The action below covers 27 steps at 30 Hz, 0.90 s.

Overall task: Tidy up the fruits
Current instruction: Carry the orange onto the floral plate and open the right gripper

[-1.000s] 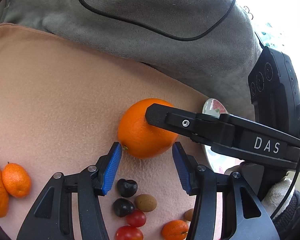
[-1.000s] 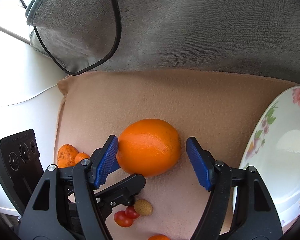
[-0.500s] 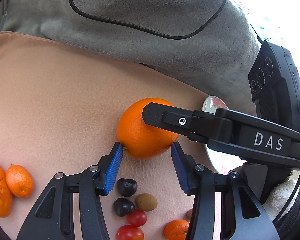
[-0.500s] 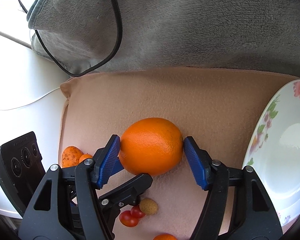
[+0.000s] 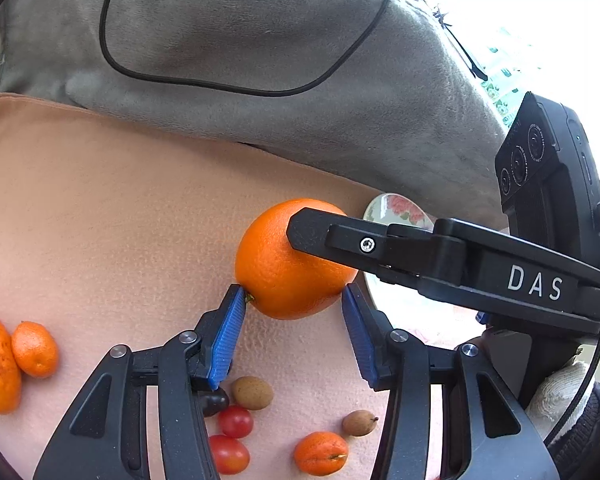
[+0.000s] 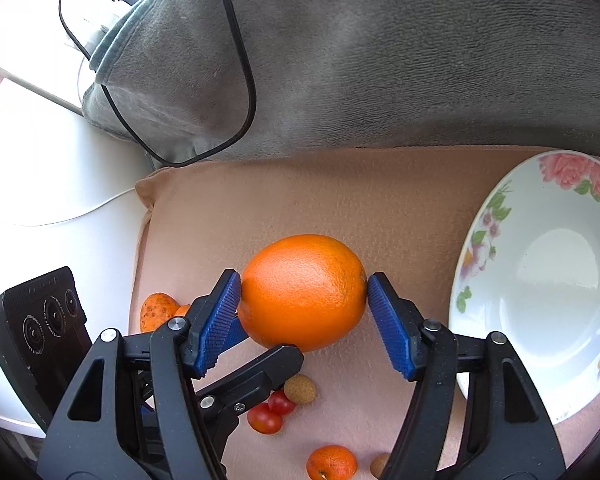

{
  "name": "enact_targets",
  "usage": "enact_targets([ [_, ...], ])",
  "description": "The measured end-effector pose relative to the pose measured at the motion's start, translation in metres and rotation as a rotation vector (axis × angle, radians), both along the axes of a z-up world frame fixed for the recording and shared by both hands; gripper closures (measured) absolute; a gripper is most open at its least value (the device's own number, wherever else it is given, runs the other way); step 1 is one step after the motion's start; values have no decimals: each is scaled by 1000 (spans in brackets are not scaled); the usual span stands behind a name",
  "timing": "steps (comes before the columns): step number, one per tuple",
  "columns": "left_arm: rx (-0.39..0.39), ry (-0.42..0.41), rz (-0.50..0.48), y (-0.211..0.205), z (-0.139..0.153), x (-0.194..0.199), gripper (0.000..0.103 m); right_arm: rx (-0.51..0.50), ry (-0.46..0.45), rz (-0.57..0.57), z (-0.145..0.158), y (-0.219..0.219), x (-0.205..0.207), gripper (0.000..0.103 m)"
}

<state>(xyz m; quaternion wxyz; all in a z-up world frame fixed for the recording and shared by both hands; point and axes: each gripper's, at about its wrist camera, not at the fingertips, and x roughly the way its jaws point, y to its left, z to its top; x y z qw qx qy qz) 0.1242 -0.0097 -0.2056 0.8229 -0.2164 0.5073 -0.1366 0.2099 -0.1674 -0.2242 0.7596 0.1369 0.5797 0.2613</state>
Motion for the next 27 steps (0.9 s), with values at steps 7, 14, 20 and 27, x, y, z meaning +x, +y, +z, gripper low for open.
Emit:
enact_targets([
  [7,-10,-14,-42,-26,6,4,55,-3,-21,-51,16,-38,-9,34],
  [14,-19,-14,-99,-60,3,9,55,-6,-16,-117,15,-56,-21,34],
  [20,-24,-16,-155,-84,4,12,55,-4,-8,-182,14,-84,-28,34],
  [27,-38,-6,-206,-120,-2,14,55,-15,6,-243,11,-114,-38,34],
])
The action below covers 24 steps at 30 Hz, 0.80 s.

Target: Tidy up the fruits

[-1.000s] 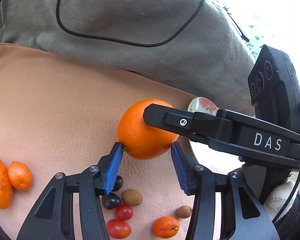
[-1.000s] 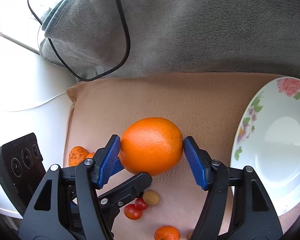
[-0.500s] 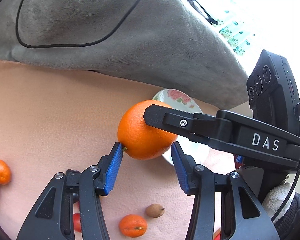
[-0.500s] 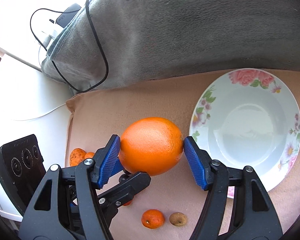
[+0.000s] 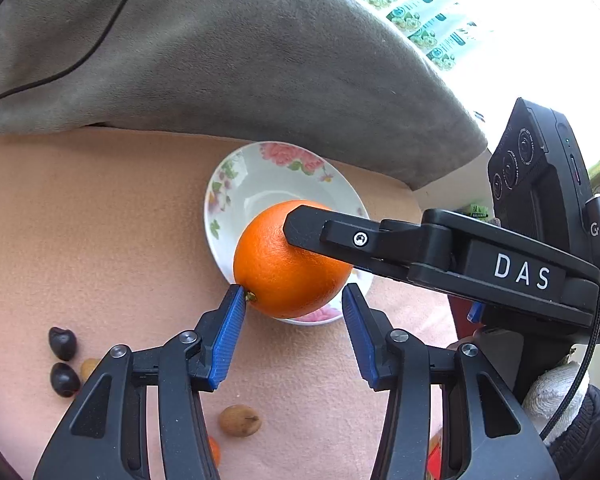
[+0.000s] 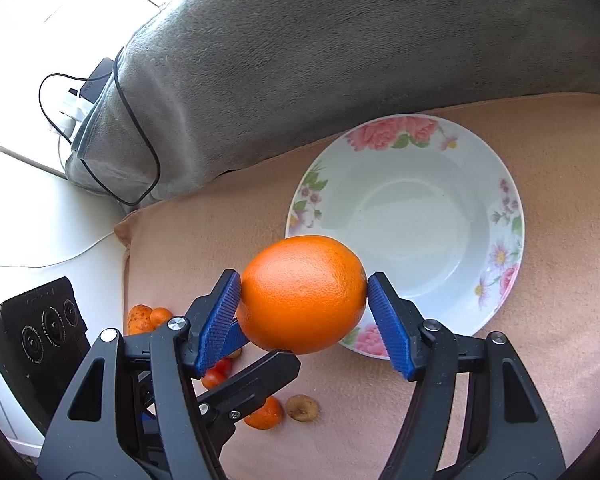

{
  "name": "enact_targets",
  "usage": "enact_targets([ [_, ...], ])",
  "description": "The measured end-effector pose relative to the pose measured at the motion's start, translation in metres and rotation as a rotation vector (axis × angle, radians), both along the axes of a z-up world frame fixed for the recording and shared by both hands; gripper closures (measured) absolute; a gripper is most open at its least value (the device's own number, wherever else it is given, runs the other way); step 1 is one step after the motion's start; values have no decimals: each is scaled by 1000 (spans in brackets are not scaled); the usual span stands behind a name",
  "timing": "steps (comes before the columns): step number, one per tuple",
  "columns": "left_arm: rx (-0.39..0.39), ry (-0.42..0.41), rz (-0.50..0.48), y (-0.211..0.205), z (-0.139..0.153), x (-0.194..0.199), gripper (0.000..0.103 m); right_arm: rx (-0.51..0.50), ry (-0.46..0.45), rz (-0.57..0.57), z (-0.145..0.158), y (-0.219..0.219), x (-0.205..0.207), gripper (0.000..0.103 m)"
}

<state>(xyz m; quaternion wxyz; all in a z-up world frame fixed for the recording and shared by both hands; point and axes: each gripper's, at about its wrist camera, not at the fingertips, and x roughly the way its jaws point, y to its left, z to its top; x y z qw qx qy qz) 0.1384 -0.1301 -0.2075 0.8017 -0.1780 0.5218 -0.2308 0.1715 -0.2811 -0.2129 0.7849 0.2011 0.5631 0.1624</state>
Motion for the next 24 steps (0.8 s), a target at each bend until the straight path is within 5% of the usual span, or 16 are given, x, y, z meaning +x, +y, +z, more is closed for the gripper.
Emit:
enact_targets([
  [8,-49,3,-40,-27,-4,5,58,11,19,-31,-4,-26,-8,37],
  [11,5,-22,-63,-41,1,7,59,-18,1,-35,2,-28,-8,41],
  [24,34,-21,-26,-20,7,-8,59,-43,-74,-105,30,-54,-19,40],
])
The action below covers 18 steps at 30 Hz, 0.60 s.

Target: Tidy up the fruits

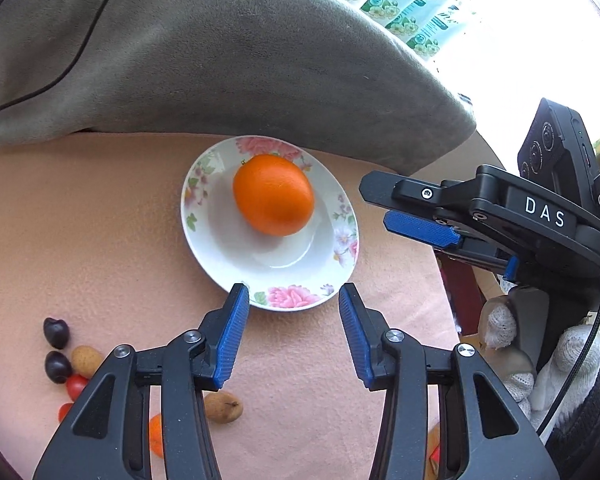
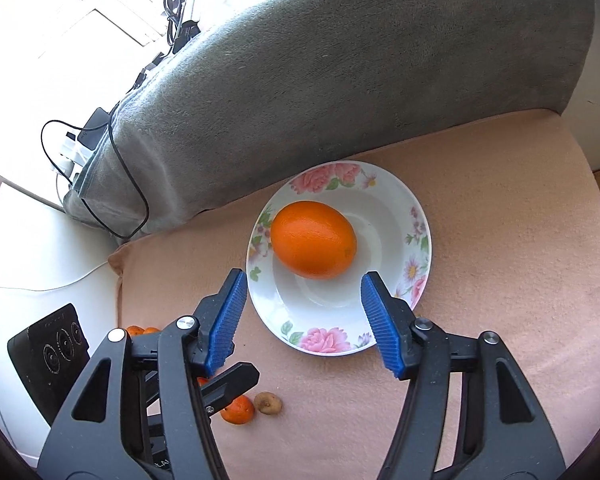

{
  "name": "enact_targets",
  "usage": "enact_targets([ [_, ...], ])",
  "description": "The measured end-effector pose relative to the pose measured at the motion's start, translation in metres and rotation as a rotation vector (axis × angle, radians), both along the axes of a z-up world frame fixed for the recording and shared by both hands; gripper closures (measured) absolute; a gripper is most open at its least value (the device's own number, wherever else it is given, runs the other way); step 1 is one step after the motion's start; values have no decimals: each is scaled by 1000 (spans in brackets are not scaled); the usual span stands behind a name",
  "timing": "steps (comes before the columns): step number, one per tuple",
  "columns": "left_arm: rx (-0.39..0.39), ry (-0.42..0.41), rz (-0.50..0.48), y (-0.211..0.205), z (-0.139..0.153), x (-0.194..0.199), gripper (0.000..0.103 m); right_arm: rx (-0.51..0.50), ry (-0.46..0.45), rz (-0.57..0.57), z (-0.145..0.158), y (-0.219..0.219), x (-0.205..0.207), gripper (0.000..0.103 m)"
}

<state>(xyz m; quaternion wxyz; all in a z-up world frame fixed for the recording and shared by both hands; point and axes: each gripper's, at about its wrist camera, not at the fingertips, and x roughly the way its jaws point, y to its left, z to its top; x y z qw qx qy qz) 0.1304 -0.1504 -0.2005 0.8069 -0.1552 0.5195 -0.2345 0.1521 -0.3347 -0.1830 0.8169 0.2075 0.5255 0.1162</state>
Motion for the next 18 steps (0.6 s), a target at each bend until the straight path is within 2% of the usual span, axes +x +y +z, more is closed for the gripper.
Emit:
enact_targets([
  [4,12,-2,9,4,6,-8,56,-31,-6,9,2,2,-5,38],
  [6,20,-3,17,9,8,-14,51,-49,-13,23,1,6,-8,38],
  [7,24,-6,23,12,9,-17,45,-58,-17,31,1,8,-10,38],
  [11,44,-11,44,26,11,-30,39,-64,-28,41,0,15,-17,34],
  [18,51,13,124,63,7,-55,39,-95,-55,75,-3,28,-29,32],
])
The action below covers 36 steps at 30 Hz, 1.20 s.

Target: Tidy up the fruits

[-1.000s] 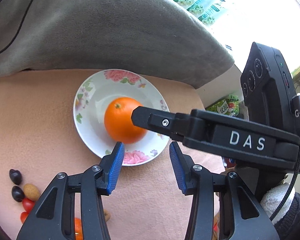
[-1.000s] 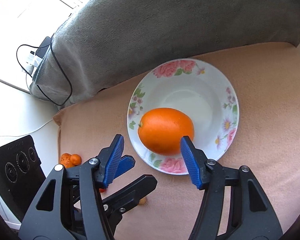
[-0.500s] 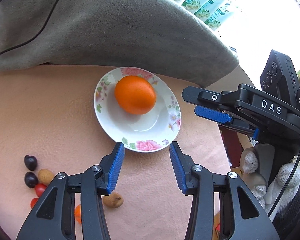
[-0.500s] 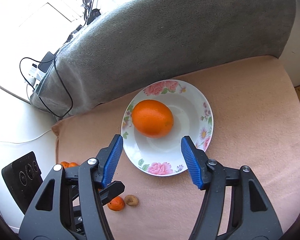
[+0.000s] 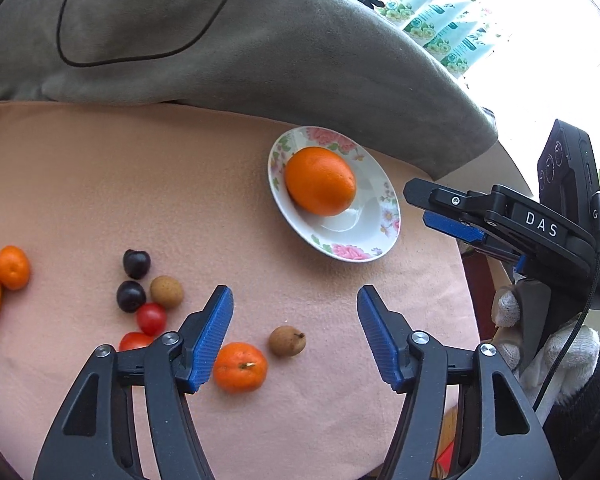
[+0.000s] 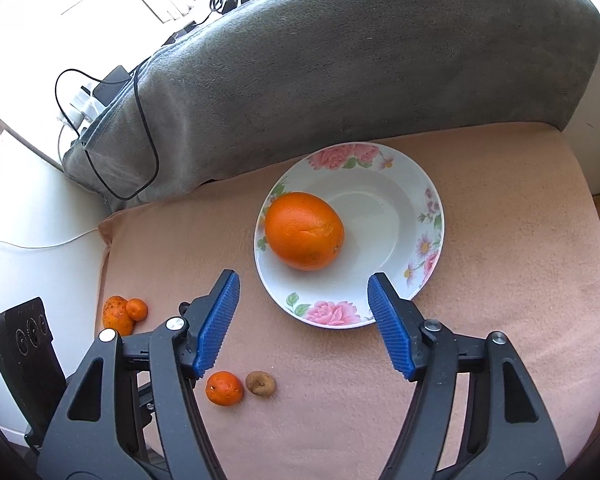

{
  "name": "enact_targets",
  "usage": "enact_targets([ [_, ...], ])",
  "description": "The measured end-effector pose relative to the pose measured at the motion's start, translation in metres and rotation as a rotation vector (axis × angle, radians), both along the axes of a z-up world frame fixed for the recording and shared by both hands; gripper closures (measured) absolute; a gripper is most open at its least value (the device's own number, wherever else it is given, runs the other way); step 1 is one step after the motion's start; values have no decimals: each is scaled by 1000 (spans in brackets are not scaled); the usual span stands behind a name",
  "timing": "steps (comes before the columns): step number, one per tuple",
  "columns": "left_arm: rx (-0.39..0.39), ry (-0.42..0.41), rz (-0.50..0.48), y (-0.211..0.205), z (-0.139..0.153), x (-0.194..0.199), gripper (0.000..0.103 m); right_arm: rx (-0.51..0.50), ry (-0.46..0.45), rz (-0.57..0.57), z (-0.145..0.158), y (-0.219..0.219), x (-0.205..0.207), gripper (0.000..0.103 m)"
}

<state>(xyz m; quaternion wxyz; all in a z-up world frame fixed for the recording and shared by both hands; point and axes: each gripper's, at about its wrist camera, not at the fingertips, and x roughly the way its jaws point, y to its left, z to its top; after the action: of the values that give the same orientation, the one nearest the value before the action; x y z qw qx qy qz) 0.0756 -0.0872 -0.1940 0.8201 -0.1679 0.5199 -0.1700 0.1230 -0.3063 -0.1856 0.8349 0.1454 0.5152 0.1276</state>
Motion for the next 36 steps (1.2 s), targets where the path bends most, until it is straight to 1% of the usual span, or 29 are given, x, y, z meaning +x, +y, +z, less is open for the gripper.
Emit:
enact_targets([
  [1,3,1,11,5,0,-4,39,1,-2,4,0,2,-2,31],
  [3,13,6,30,15,-2,-12,39,4,-13,9,0,5,-6,25],
  [5,23,12,50,27,-3,-22,39,-1,-23,15,1,9,-10,22],
  [8,41,23,86,45,-6,-37,39,-27,-25,33,2,17,-14,21],
  [14,76,51,157,76,-14,-59,39,-67,13,84,-1,32,-18,21],
  [21,93,51,236,105,-15,-73,39,-52,28,145,-3,54,-20,21],
  [30,107,53,358,150,-19,-91,39,-42,39,258,-7,109,-15,21],
  [36,96,62,451,181,-27,-102,39,-46,51,342,-14,152,-16,21],
])
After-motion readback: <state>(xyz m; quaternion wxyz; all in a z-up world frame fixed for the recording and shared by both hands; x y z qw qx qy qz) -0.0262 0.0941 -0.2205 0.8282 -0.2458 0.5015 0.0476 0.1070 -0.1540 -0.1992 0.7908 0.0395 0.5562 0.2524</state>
